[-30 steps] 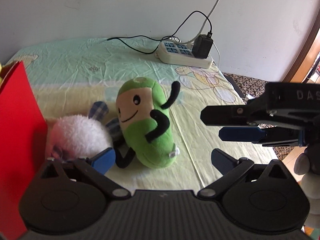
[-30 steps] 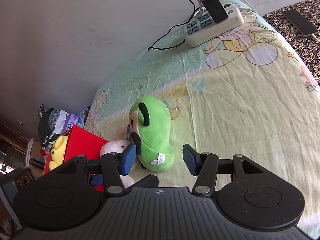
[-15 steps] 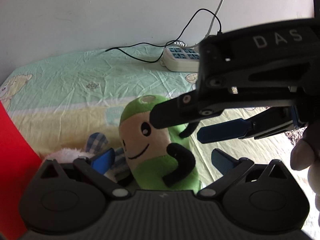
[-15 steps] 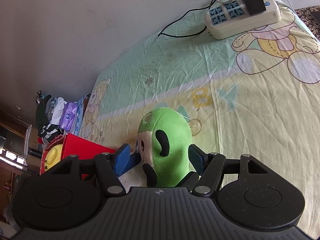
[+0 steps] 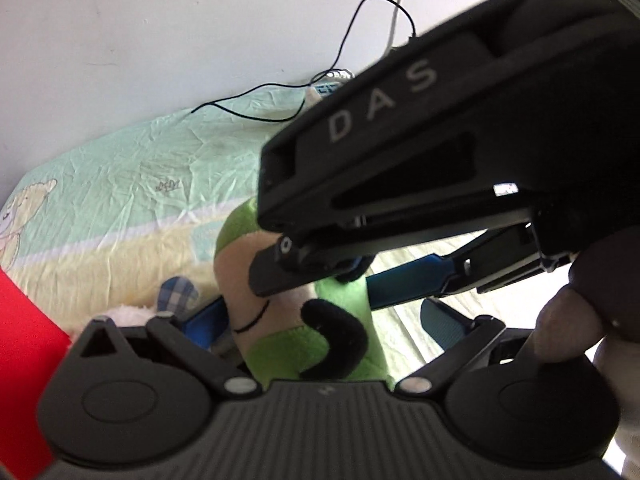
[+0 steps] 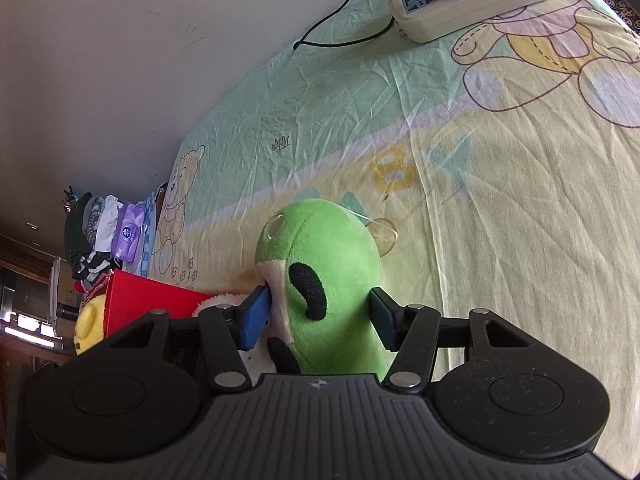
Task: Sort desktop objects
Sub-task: 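Close the right gripper on the green bean plush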
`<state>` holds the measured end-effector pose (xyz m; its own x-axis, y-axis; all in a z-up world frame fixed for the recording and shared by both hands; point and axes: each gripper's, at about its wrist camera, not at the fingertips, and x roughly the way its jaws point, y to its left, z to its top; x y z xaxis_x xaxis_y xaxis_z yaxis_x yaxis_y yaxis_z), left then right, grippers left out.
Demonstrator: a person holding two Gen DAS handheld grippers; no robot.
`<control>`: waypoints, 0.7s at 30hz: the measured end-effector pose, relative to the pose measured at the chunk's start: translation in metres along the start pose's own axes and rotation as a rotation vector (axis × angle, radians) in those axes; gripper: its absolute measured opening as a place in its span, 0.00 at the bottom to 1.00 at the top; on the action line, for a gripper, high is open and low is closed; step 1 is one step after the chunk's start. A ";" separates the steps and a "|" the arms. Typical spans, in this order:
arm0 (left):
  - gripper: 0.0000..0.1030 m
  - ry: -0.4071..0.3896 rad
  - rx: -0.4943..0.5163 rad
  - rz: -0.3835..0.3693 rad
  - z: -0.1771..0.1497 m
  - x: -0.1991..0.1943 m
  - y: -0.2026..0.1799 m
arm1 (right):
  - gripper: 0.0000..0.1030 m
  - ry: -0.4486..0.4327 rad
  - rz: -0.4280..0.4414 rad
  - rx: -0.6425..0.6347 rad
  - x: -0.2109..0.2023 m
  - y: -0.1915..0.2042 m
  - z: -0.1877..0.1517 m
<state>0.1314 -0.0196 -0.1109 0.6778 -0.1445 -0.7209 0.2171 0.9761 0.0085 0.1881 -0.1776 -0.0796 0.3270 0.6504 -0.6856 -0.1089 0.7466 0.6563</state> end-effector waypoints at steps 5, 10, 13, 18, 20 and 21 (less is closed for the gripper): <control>0.86 0.026 0.013 -0.009 -0.003 -0.008 -0.003 | 0.53 -0.008 0.002 0.021 -0.017 -0.004 -0.013; 0.79 0.048 0.028 -0.035 -0.012 -0.022 -0.014 | 0.52 -0.021 -0.024 0.016 -0.034 -0.005 -0.032; 0.78 0.053 0.039 -0.046 -0.018 -0.033 -0.019 | 0.52 -0.034 -0.041 0.001 -0.044 -0.003 -0.046; 0.77 0.058 0.045 -0.061 -0.030 -0.055 -0.024 | 0.52 -0.040 -0.042 -0.019 -0.062 0.000 -0.066; 0.76 0.068 0.041 -0.067 -0.036 -0.063 -0.025 | 0.52 -0.034 -0.043 -0.027 -0.067 0.001 -0.074; 0.76 0.076 0.039 -0.070 -0.040 -0.067 -0.025 | 0.52 -0.030 -0.044 -0.030 -0.068 0.002 -0.079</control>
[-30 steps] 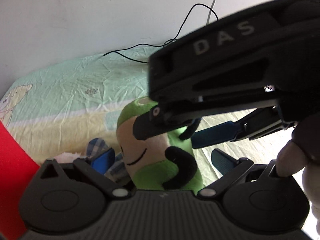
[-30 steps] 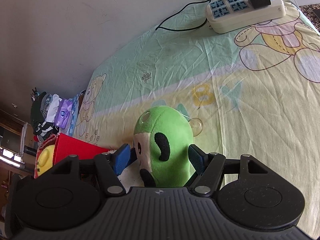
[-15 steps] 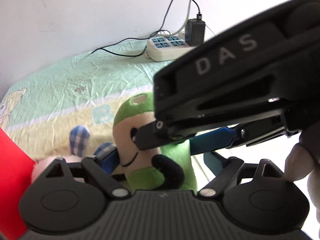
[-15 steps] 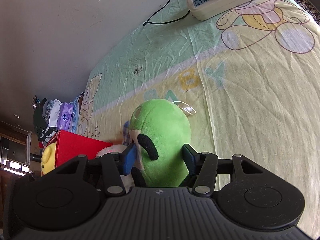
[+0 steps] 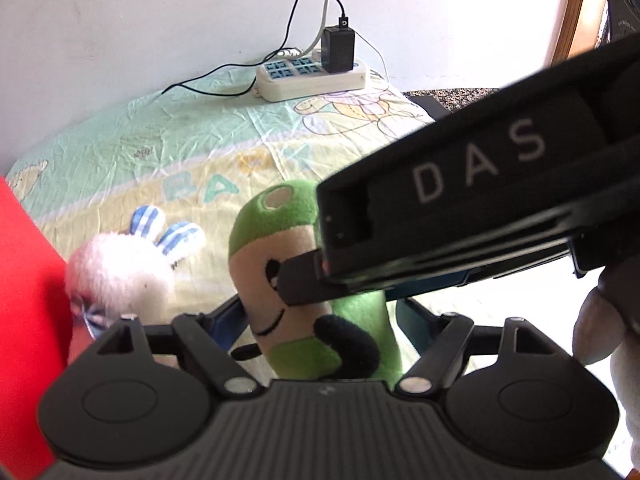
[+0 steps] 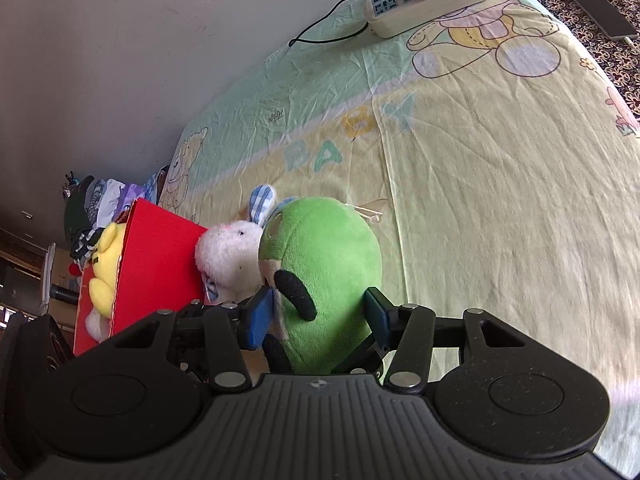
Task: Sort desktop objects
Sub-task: 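Close the right gripper on the green bean plush, then lift the green bean plush with the right gripper and carry it to the red box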
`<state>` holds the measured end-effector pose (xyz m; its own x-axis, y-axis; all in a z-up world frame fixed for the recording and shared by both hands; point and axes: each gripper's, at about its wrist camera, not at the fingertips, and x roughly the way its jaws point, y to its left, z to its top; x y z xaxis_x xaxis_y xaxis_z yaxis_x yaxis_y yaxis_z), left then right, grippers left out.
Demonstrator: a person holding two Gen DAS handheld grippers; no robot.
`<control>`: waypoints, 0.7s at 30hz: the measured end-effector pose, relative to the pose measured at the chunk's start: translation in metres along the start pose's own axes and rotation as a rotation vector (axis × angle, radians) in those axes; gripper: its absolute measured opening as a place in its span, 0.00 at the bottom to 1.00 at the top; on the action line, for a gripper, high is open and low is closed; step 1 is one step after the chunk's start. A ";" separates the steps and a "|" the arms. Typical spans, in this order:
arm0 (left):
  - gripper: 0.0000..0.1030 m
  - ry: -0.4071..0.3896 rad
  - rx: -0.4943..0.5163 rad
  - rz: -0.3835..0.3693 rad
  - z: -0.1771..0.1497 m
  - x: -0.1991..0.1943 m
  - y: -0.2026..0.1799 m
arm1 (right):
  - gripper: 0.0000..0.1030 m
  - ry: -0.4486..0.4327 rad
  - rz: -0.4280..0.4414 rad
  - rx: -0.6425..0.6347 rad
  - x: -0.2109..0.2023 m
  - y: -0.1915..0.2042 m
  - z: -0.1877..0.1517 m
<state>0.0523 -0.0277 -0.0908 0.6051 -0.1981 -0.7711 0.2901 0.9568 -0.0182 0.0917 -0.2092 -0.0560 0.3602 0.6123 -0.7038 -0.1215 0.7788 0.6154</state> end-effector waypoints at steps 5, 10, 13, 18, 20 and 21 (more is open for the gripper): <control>0.75 0.024 -0.007 -0.003 -0.020 -0.016 0.001 | 0.52 0.026 -0.003 -0.027 -0.005 0.007 -0.022; 0.75 0.044 -0.005 0.007 -0.041 -0.036 0.005 | 0.52 0.072 0.018 -0.063 -0.006 0.016 -0.043; 0.75 0.056 -0.007 0.022 -0.054 -0.050 -0.012 | 0.52 0.103 0.040 -0.082 -0.004 0.023 -0.053; 0.75 0.069 -0.006 0.048 -0.081 -0.073 0.008 | 0.52 0.164 0.080 -0.105 0.006 0.041 -0.069; 0.75 0.073 -0.010 0.047 -0.088 -0.083 0.017 | 0.52 0.184 0.088 -0.118 0.011 0.052 -0.076; 0.75 0.075 -0.011 0.047 -0.083 -0.078 0.024 | 0.52 0.193 0.092 -0.128 0.013 0.058 -0.080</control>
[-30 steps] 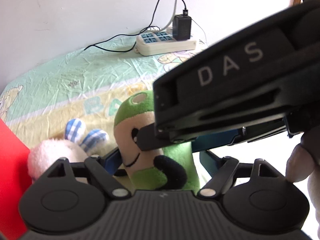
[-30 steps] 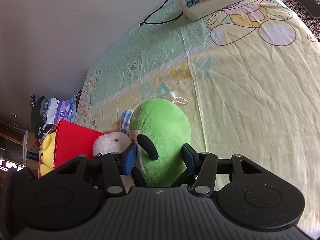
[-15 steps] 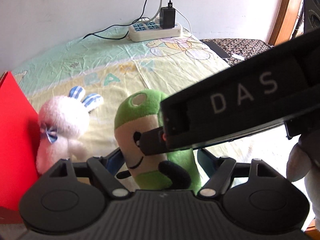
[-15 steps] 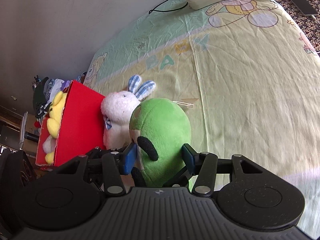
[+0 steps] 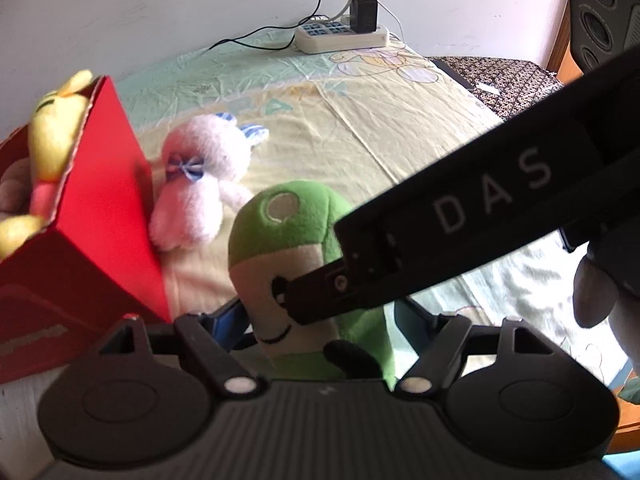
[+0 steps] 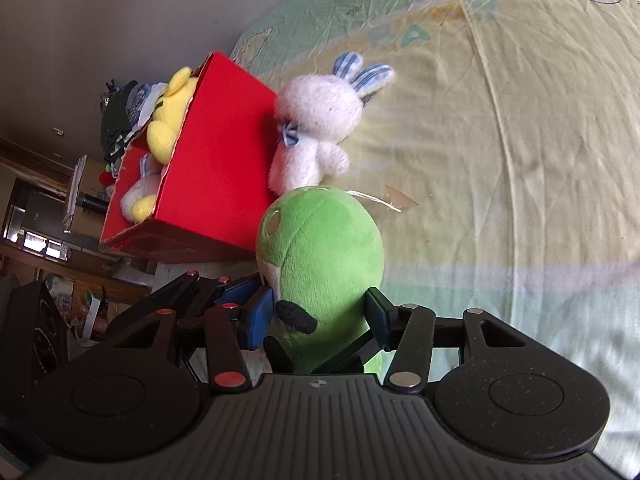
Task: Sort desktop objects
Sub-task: 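Lift the green bean plush with the right gripper and carry it to the red box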
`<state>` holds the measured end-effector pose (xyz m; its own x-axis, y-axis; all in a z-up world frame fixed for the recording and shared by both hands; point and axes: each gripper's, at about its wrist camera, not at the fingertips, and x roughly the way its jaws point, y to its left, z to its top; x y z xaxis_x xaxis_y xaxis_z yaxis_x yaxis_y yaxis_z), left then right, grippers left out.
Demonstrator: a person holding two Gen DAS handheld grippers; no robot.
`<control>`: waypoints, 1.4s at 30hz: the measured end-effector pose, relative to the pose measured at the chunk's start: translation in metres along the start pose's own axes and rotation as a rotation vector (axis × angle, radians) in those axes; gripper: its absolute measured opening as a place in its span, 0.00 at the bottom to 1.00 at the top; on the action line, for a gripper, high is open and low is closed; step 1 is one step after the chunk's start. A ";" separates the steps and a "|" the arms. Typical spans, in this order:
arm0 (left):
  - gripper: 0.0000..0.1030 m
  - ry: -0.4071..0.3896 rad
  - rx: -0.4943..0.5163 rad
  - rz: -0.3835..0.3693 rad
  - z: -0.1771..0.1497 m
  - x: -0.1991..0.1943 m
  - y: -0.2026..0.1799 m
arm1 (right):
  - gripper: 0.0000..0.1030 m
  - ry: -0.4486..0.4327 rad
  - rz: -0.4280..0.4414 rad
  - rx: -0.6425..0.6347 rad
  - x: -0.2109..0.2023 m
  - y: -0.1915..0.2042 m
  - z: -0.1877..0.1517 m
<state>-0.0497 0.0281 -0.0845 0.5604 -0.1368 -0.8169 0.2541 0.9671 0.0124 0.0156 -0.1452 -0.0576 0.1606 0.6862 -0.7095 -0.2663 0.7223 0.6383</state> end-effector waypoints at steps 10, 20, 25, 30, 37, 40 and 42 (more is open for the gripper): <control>0.75 0.007 0.041 -0.008 -0.044 -0.040 0.055 | 0.52 0.049 0.005 -0.041 0.040 0.068 -0.024; 0.75 -0.005 0.059 -0.022 -0.082 -0.080 0.128 | 0.51 0.073 0.036 -0.075 0.087 0.138 -0.044; 0.75 -0.032 0.048 -0.008 -0.099 -0.107 0.159 | 0.51 0.076 0.072 -0.107 0.105 0.169 -0.045; 0.75 -0.089 0.008 -0.012 -0.103 -0.139 0.193 | 0.51 0.073 0.112 -0.156 0.112 0.200 -0.042; 0.75 -0.214 -0.017 0.004 -0.099 -0.183 0.220 | 0.51 0.032 0.179 -0.236 0.107 0.241 -0.035; 0.75 -0.255 -0.005 0.017 -0.092 -0.190 0.227 | 0.51 -0.006 0.195 -0.245 0.102 0.250 -0.029; 0.75 -0.294 0.012 0.024 -0.087 -0.196 0.230 | 0.51 -0.036 0.203 -0.259 0.096 0.256 -0.026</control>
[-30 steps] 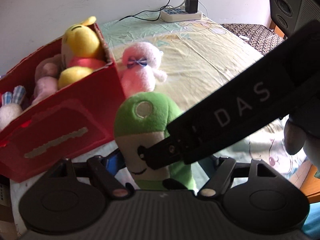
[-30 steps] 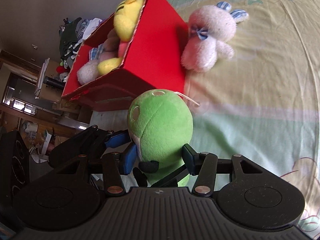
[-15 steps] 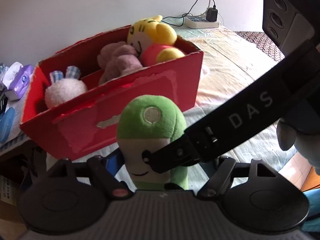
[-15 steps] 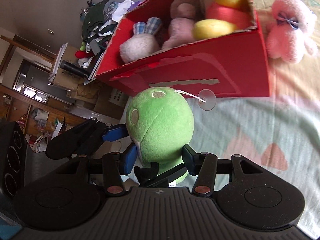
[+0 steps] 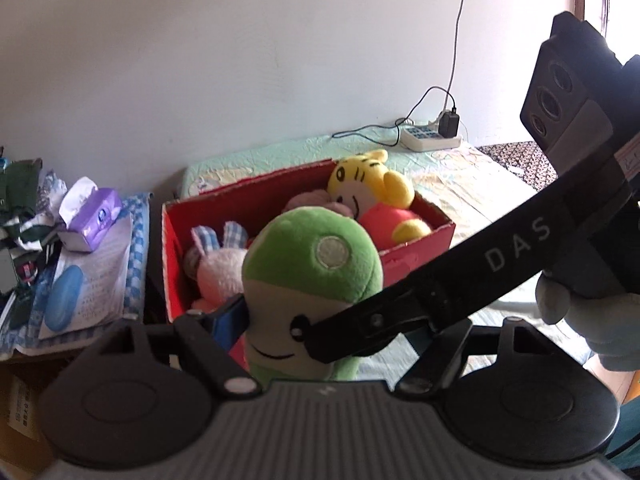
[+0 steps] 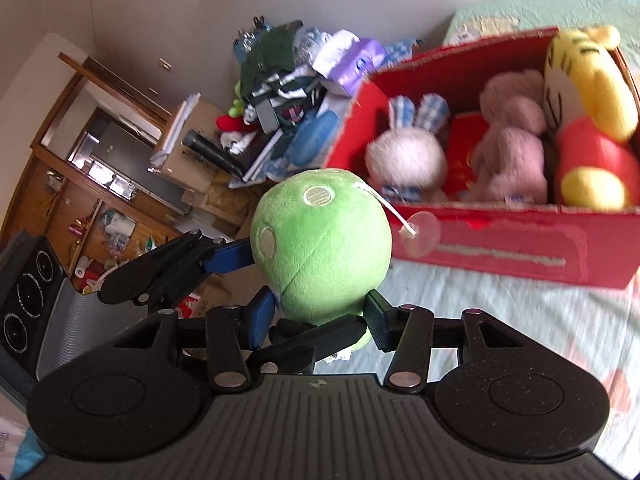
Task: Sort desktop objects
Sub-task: 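Lift the green bean plush with the right gripper and carry it to the red box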
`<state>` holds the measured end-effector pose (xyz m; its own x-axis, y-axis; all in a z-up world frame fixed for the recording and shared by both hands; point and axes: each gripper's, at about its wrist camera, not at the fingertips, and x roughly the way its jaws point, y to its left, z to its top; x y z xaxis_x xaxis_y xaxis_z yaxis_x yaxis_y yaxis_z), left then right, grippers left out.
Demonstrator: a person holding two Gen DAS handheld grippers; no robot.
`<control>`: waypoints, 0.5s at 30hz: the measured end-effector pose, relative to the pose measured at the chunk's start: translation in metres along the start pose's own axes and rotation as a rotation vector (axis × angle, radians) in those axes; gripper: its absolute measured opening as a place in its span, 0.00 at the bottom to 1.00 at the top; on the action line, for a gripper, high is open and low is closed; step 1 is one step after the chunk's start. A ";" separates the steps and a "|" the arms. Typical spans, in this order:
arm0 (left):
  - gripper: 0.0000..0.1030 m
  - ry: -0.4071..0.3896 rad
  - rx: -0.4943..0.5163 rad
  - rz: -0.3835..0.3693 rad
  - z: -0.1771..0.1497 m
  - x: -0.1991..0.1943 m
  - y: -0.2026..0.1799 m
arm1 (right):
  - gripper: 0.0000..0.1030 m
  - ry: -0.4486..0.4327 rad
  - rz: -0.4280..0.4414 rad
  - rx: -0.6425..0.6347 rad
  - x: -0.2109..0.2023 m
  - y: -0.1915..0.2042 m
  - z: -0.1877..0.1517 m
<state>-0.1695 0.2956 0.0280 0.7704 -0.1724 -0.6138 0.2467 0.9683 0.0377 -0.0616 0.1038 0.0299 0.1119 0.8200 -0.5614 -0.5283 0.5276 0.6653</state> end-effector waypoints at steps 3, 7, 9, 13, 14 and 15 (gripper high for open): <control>0.75 -0.051 0.011 -0.005 0.013 -0.002 0.006 | 0.51 -0.050 -0.013 -0.038 -0.007 0.009 0.014; 0.75 -0.124 0.009 -0.021 0.035 0.005 0.016 | 0.51 -0.119 -0.050 -0.086 -0.014 0.017 0.037; 0.75 -0.158 -0.019 -0.043 0.045 0.014 0.023 | 0.50 -0.155 -0.076 -0.107 -0.019 0.016 0.049; 0.78 -0.178 -0.134 -0.128 0.057 0.042 0.041 | 0.50 -0.198 -0.136 -0.136 -0.022 0.007 0.070; 0.78 -0.178 -0.161 -0.144 0.058 0.051 0.045 | 0.50 -0.201 -0.155 -0.143 -0.020 0.004 0.075; 0.78 -0.176 -0.179 -0.151 0.059 0.059 0.047 | 0.50 -0.201 -0.169 -0.151 -0.019 0.001 0.080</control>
<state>-0.0776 0.3202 0.0403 0.8270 -0.3301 -0.4551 0.2703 0.9432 -0.1930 0.0033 0.1065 0.0801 0.3656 0.7588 -0.5390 -0.6056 0.6337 0.4814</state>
